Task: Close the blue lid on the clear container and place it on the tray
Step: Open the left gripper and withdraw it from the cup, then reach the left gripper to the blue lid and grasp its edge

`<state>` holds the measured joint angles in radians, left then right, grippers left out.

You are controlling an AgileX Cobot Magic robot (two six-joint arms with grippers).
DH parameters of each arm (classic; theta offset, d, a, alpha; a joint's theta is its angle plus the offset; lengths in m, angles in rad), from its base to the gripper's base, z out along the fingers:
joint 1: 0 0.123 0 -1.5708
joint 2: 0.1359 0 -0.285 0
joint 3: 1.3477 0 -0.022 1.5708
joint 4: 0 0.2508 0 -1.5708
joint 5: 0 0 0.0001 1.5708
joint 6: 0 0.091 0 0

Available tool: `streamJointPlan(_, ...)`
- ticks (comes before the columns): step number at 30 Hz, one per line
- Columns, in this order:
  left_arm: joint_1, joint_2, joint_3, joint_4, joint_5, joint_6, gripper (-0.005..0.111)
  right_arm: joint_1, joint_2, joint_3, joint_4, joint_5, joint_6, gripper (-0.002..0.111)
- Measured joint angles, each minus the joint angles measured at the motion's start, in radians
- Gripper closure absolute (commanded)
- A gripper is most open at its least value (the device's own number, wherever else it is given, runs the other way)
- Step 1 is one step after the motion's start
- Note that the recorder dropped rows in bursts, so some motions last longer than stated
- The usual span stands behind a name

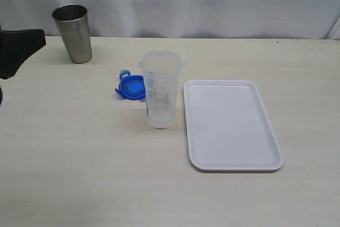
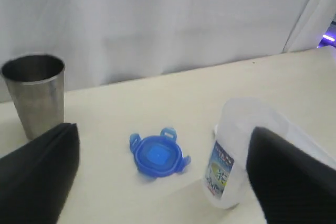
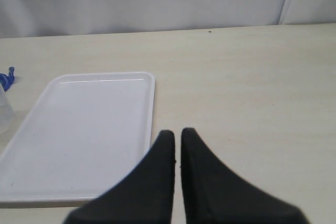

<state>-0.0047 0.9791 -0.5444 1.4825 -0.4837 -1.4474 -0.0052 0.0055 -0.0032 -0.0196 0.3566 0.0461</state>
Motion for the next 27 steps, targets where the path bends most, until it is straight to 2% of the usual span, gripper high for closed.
streamJointPlan(3,-0.051,0.101,-0.028,0.025,0.080,-0.028,0.059,0.000,0.000,0.000,0.000,0.000,0.000,0.104)
streamJointPlan(8,-0.112,0.269,-0.105,0.120,0.148,-0.043,0.076,0.000,0.000,0.000,0.000,0.000,0.000,0.104)
streamJointPlan(11,-0.153,0.369,-0.166,0.208,0.148,-0.061,0.077,0.000,0.000,0.000,0.000,0.000,0.000,0.104)
streamJointPlan(15,-0.195,0.509,-0.249,0.251,0.169,-0.110,0.077,0.000,0.000,0.000,0.000,0.000,0.000,0.104)
streamJointPlan(19,-0.198,0.640,-0.316,0.260,0.196,-0.140,0.077,0.000,0.000,0.000,0.000,0.000,0.000,0.104)
streamJointPlan(21,-0.199,0.718,-0.342,0.189,0.214,-0.152,0.077,0.000,0.000,0.000,0.000,0.000,0.000,0.104)
streamJointPlan(24,-0.204,0.813,-0.346,-0.083,0.241,-0.158,0.077,0.000,0.000,0.000,0.000,0.000,0.000,0.104)
streamJointPlan(25,-0.204,0.829,-0.346,-0.123,0.226,-0.160,0.077,0.000,0.000,0.000,0.000,0.000,0.000,0.104)
streamJointPlan(27,-0.204,0.874,-0.346,-0.207,0.111,-0.165,0.077,0.000,0.000,0.000,0.000,0.000,0.000,0.104)
